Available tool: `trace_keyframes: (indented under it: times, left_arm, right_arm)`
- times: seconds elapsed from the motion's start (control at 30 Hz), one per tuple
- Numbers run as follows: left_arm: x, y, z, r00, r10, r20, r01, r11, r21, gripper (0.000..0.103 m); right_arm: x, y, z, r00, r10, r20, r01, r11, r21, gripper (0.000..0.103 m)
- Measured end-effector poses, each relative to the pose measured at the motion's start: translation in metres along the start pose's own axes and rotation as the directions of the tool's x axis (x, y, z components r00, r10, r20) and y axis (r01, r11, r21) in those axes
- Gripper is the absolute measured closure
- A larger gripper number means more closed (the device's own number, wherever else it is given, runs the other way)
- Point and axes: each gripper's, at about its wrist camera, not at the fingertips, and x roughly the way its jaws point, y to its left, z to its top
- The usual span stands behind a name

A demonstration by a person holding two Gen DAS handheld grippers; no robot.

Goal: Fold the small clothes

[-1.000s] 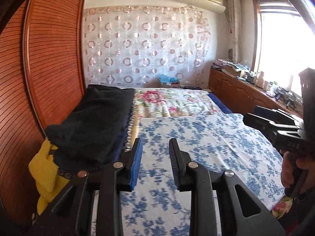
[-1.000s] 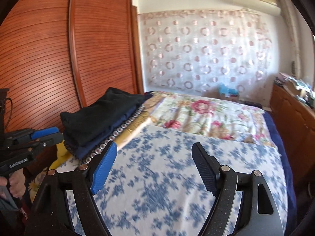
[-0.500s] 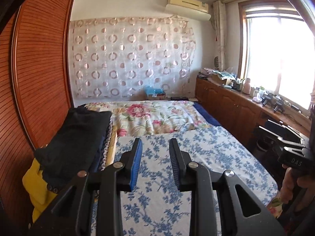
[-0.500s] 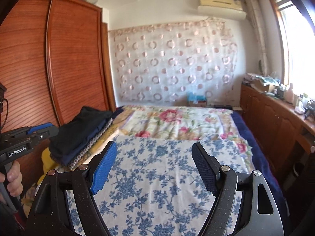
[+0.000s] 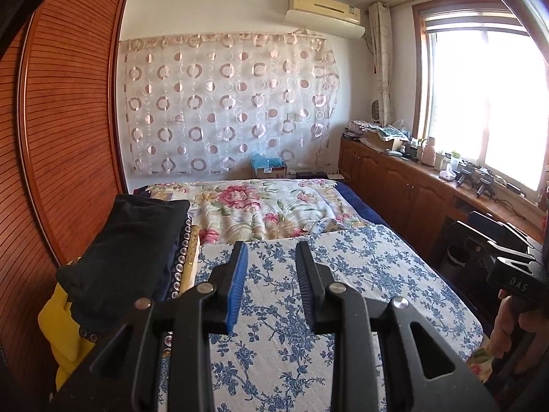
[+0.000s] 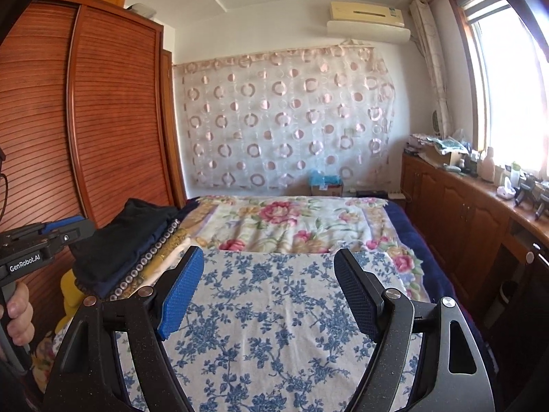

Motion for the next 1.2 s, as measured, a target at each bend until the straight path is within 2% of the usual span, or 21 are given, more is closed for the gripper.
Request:
trace_keyframes:
  times: [1.2]
  left_arm:
    - [-0.0064,0.008,0.0008,1.0,0.012,0.009,-0.012,1.0,-0.005,0.075]
  right_arm:
    - [0.0008,0.0002,-0.0005,1.0,-0.004,0.004,0.004,1.0,-0.001,0.023]
